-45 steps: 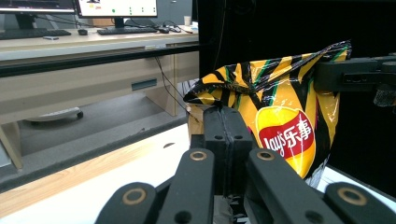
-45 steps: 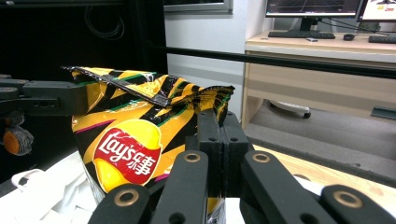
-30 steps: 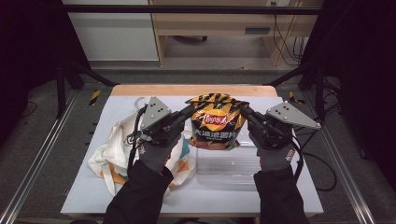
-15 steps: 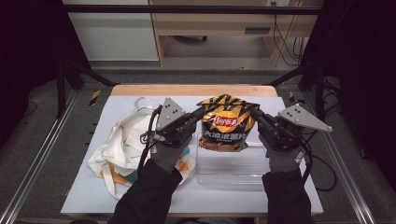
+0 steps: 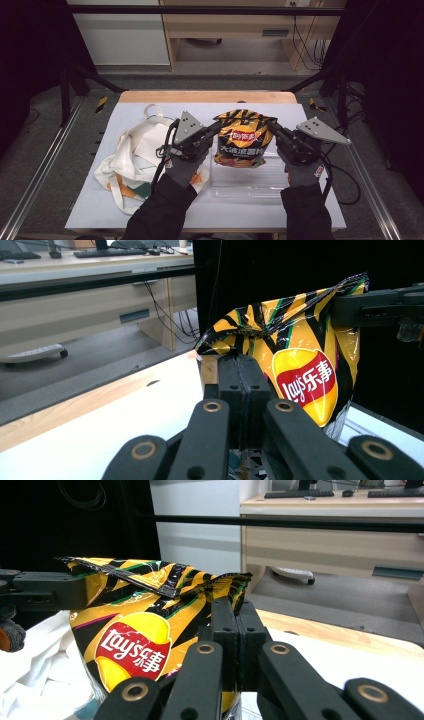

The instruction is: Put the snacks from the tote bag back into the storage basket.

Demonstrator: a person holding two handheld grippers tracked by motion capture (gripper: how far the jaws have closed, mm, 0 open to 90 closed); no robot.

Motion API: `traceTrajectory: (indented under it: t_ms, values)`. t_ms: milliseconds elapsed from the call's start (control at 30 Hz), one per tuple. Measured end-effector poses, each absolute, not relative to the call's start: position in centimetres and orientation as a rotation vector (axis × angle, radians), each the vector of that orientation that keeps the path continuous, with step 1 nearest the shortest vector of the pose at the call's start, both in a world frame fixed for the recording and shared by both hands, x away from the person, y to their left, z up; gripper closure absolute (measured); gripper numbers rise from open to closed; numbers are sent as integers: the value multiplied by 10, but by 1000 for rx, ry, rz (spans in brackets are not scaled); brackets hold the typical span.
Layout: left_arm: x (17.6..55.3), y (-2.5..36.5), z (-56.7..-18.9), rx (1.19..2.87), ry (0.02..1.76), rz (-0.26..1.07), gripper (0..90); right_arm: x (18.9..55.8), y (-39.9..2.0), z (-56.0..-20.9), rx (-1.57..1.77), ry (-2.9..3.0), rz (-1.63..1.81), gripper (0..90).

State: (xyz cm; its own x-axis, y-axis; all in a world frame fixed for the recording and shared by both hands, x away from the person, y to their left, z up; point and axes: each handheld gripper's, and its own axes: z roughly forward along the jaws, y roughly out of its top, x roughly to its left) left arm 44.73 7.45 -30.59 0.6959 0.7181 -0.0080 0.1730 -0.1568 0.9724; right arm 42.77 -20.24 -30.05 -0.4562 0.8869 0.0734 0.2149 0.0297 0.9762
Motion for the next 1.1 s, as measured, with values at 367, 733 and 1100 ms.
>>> traceTrajectory:
  t_ms: [367, 733, 1100]
  values:
    - [455, 77, -327, 1701, 753, 547, 898, 437, -198, -317, 1156, 1756, 1429, 893]
    - [463, 75, -345, 1712, 786, 545, 897, 446, -195, -333, 1184, 1783, 1389, 891]
    - [472, 75, -359, 1734, 822, 552, 897, 456, -189, -348, 1198, 1808, 1336, 887]
